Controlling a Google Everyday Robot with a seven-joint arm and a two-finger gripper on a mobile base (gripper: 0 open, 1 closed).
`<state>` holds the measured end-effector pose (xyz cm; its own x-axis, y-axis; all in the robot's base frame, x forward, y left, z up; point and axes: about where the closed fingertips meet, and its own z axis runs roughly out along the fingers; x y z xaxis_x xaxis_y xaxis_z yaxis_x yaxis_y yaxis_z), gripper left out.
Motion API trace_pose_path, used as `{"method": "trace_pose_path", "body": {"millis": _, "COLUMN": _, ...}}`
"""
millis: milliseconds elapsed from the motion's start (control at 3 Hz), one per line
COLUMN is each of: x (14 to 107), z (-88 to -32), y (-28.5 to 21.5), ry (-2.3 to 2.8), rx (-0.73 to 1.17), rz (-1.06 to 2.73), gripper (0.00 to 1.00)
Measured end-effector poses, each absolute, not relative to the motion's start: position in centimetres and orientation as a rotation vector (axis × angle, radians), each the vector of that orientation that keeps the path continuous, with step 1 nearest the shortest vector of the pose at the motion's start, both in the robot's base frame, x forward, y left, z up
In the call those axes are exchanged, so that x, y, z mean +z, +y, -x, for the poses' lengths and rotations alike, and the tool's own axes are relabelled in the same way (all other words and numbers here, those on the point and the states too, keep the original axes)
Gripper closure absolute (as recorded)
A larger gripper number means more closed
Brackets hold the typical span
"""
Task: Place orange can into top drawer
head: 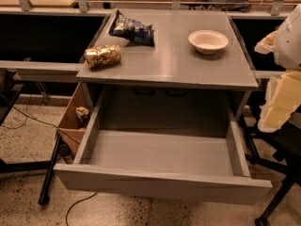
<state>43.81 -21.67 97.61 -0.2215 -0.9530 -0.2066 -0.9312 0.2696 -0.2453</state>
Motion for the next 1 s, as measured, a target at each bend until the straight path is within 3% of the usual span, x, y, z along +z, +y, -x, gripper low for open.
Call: {"method": "trace_pose_path", "body": {"millis": 1000, "x": 103.7, "z": -44.8, "y": -17.9, "ry": 2.037, "rx": -0.138, "rz": 1.858, "gripper": 0.00}}
